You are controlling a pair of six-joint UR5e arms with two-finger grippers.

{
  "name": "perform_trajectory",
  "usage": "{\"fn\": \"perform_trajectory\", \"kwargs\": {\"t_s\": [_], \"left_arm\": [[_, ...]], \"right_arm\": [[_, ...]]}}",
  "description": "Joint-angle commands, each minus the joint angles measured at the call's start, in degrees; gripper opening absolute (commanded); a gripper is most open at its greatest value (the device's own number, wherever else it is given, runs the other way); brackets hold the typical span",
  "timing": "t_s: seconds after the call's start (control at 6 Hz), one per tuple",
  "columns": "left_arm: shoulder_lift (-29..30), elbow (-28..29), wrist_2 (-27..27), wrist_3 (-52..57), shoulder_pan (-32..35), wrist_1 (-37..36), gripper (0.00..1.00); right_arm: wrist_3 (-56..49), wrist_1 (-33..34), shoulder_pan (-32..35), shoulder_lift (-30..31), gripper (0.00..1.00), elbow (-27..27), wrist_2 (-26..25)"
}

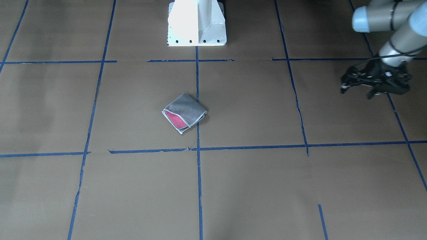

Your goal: Fold towel twice with both arms

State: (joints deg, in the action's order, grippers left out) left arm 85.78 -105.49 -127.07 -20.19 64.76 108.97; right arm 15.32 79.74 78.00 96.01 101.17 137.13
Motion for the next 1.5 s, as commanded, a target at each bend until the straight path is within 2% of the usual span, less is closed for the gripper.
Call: {"fn": "perform_trajectory", "kwargs": {"t_s": [0.0, 0.17, 0.33, 0.5, 0.67, 0.83, 1.0, 1.17, 1.33], "left_arm": [[-1.93, 5.53, -10.56, 20.80, 16.18, -7.05, 1.00], [-3.23, 7.30, -17.18, 28.63, 21.41, -13.98, 1.00], [-5.68, 7.23, -16.98, 29.84, 21.81, -15.35, 1.00], [-5.88, 7.84, -16.81, 29.77, 21.90, -15.97, 1.00], [-5.88, 7.76, -16.80, 29.77, 24.51, -16.33, 1.00], [-5.19, 7.58, -15.33, 30.20, 24.28, -19.55, 1.00], [-4.92, 7.40, -13.92, 30.38, 25.49, -20.19, 1.00], [-4.92, 7.92, -13.90, 30.38, 25.50, -20.29, 1.00], [-4.83, 7.23, -11.64, 30.30, 25.42, -21.42, 1.00]], "right_arm": [[-8.98, 0.07, 3.64, 2.32, 1.00, -3.35, 0.16], [-11.95, 0.07, 4.34, 3.12, 1.00, -3.70, 0.42], [-13.90, -0.02, 5.83, 3.48, 1.00, -4.31, 0.51], [-16.27, -0.02, 8.98, 4.53, 1.00, -3.45, 0.59], [-17.33, -0.02, 8.75, 5.32, 1.00, -3.27, 0.86], [-17.34, 3.37, 8.05, 5.42, 1.00, -0.22, 1.21], [-18.91, 10.89, 7.52, 5.85, 1.00, 3.55, 0.86], [-24.50, 13.84, 7.08, 6.47, 1.00, 3.24, 0.42], [-24.81, 14.39, 7.16, 6.99, 1.00, 3.07, 0.25]]}}
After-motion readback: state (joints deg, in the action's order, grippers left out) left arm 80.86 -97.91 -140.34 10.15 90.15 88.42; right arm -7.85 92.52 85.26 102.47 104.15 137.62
